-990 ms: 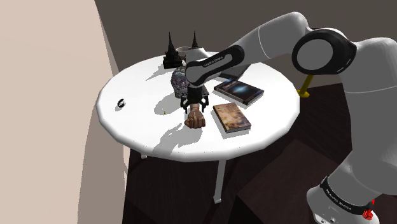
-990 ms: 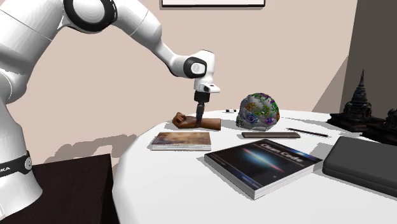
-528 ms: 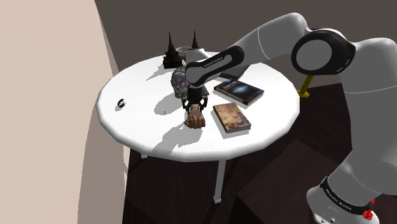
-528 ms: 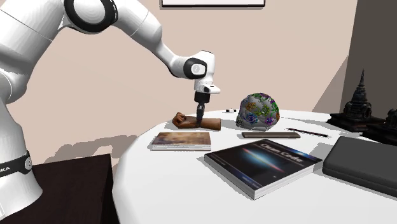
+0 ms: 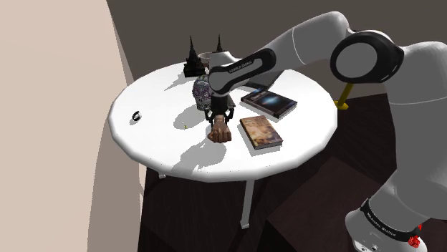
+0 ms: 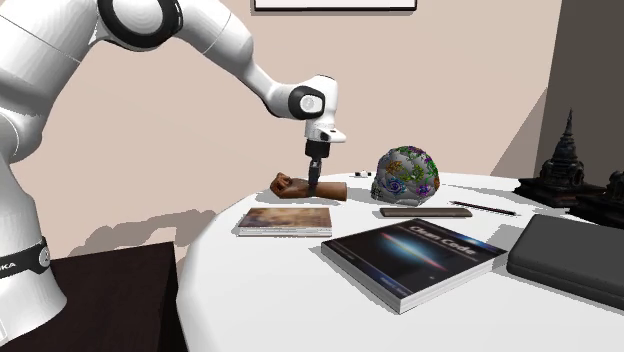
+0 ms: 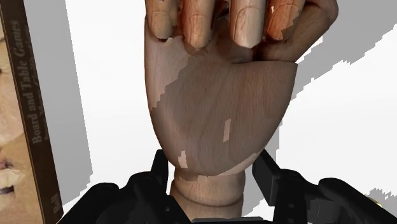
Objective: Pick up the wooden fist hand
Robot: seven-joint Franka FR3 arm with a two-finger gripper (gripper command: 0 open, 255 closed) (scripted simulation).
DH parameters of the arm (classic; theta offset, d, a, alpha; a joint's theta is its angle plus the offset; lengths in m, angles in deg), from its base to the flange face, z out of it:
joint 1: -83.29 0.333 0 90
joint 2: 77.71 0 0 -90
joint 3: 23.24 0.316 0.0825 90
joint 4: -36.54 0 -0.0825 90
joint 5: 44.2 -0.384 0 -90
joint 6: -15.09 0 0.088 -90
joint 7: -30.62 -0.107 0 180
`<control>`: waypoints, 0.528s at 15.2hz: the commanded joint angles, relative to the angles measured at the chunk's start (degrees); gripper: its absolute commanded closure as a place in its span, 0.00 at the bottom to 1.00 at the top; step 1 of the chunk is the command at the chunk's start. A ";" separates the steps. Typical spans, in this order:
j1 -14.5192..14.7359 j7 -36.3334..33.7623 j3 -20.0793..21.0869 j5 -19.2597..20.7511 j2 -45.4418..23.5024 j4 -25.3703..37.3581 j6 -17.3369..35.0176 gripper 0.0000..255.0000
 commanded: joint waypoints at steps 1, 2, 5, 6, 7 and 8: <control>-0.07 0.01 0.10 -0.13 0.76 0.63 -1.34 1.00; -0.10 -0.01 0.14 -0.19 1.11 0.88 -1.93 1.00; -0.16 -0.06 0.26 -0.35 2.08 1.71 -3.72 1.00; -0.18 -0.07 0.30 -0.41 2.39 2.02 -4.32 1.00; -0.20 -0.09 0.33 -0.46 2.69 2.34 -4.94 1.00; -0.21 -0.11 0.37 -0.50 2.97 2.68 -5.56 1.00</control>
